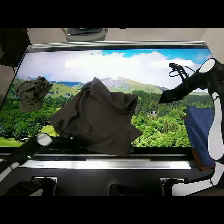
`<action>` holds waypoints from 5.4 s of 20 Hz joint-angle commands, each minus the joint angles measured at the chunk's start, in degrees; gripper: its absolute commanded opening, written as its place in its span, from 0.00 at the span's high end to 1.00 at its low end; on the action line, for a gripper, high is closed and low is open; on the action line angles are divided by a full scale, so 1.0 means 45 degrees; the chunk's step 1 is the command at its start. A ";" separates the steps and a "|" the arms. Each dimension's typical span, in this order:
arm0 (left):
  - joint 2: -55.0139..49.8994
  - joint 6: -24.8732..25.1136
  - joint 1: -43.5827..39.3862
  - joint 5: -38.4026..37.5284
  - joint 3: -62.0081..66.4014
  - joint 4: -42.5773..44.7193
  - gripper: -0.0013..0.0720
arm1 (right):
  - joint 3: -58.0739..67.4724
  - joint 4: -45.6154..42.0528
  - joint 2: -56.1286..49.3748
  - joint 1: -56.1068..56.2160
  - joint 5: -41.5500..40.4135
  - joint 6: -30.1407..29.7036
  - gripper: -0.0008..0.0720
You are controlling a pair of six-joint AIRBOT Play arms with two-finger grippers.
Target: Fold the shirts.
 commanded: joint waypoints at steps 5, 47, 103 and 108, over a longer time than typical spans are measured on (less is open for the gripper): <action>-0.1758 0.3361 0.7499 -0.2608 0.3322 0.2074 0.94 | -0.2307 0.0996 -0.0238 0.1914 -0.1205 -0.0811 0.12; 0.4925 0.3249 0.7043 -0.3531 1.6844 -0.1719 0.94 | -0.2827 -0.7543 1.6801 0.5741 -0.7266 0.6285 0.93; -0.5139 0.5066 0.6013 -0.3094 0.5804 0.0855 0.94 | -1.2842 0.3177 0.4575 0.0627 -0.7033 0.1447 0.16; -0.3750 0.5061 0.6227 -0.3551 0.6790 0.0903 0.94 | -1.1448 0.1802 0.5260 0.1467 -0.7689 0.0675 0.92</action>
